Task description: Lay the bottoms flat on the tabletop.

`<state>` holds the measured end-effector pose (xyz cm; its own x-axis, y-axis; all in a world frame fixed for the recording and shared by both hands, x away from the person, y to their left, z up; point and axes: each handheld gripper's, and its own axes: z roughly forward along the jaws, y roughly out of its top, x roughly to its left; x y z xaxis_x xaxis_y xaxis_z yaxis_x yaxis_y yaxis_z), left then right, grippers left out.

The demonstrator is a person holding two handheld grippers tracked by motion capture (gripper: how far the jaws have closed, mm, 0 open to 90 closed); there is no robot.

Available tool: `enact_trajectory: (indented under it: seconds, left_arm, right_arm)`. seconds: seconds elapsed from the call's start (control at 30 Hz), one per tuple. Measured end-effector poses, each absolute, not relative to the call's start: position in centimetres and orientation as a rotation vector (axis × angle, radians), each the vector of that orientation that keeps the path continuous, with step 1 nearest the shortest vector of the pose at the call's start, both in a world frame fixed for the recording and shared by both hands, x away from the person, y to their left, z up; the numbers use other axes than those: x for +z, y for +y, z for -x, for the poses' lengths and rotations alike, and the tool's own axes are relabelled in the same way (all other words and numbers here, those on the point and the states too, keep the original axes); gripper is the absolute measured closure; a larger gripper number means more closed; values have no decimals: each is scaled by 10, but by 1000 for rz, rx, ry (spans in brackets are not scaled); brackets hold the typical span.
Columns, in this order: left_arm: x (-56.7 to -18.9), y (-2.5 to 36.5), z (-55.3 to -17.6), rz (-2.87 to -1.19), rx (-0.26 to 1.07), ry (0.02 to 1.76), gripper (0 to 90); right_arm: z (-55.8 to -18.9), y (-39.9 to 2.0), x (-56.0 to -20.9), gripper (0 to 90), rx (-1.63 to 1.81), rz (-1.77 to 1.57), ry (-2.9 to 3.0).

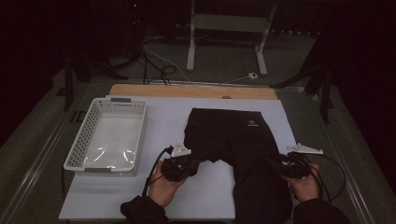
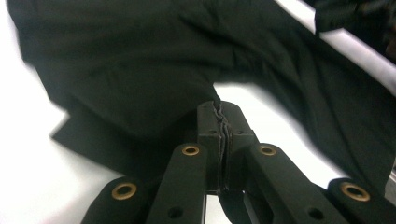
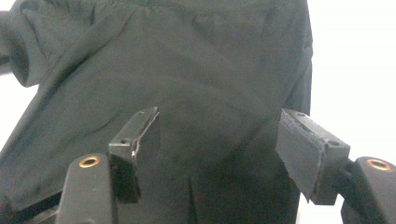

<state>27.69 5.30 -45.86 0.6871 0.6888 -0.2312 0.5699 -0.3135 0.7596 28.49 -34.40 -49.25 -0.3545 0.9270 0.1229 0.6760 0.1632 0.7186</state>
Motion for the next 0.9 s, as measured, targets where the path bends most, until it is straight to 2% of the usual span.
enact_trajectory:
  seconds: [0.3, 0.53, 0.67, 0.7, 0.8, 0.9]
  left_arm:
    - [-424, 50, -317, -1937, 250, 971, 885]
    - [-424, 52, -361, -1861, 263, 1086, 885]
    - [-441, 53, -388, -1875, 243, 1170, 866]
    - [-446, 53, -393, -1881, 236, 1194, 781]
    - [-457, 55, -400, -1907, 244, 1231, 602]
    - [-462, 57, -397, -1907, 250, 1243, 507]
  right_arm:
    - [-285, -343, -493, 315, 1014, -1540, 2091]
    - [-285, -346, -493, 316, 1012, -1536, 2097]
    - [-285, -345, -494, 316, 1008, -1536, 2102]
    - [-285, -345, -494, 316, 1011, -1533, 2101]
    - [-285, -346, -494, 316, 1012, -1536, 2099]
    - [-285, -347, -494, 316, 1015, -1539, 2095]
